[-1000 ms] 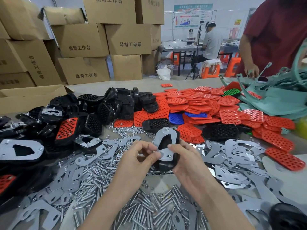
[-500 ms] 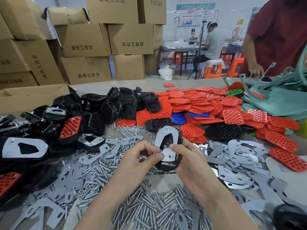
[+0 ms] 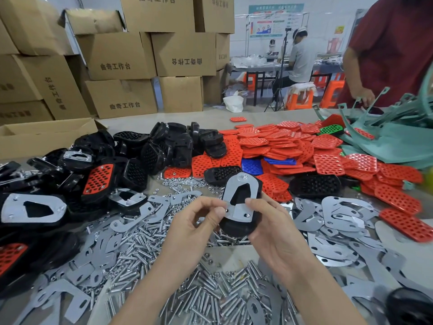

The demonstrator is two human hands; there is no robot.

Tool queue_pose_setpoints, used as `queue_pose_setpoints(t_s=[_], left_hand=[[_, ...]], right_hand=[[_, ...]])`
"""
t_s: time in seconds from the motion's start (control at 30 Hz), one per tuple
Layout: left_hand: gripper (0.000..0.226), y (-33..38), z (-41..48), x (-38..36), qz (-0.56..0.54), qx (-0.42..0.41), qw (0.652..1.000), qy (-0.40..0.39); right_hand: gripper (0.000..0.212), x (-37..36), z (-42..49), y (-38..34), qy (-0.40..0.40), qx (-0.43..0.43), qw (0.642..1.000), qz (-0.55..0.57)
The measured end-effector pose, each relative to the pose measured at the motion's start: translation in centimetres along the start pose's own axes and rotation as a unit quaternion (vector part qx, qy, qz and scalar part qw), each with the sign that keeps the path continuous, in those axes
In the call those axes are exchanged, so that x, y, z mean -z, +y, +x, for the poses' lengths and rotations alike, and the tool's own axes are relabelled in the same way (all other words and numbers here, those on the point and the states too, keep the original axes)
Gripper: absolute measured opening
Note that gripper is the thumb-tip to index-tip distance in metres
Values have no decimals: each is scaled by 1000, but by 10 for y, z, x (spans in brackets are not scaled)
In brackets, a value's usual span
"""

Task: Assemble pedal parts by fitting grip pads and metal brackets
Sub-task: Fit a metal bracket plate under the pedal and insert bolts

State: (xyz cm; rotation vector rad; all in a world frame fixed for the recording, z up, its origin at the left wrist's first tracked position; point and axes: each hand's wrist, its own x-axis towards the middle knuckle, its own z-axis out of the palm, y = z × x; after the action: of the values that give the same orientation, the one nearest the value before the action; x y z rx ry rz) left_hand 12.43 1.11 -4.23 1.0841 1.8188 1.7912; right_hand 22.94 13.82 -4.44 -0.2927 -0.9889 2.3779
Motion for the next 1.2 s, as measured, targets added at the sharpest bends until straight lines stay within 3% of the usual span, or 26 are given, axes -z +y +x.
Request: queue_pose_setpoints(t_s=[0.3,0.47,0.83,1.03,1.2], left_hand=[[12,-3,1,-5,-122,56,991,20],[15,-6,3,-4,-146,64,984,73],[16,-4,2,-1,-47,7,991,125],[21,1,-3,-6,-14,-14,993,116],[10,4,-4,-8,-30,-19,993,114]], right_hand=[[29,-2,0,1,7,6,1000,17],[44,-6,-3,4,-21,0,1000,23],[49,-3,-4,6,-61,-40,996,-47],[53,-5,-5,5,-33,-69,994,-72],[46,-9,-6,7,-2,-69,996,-60]])
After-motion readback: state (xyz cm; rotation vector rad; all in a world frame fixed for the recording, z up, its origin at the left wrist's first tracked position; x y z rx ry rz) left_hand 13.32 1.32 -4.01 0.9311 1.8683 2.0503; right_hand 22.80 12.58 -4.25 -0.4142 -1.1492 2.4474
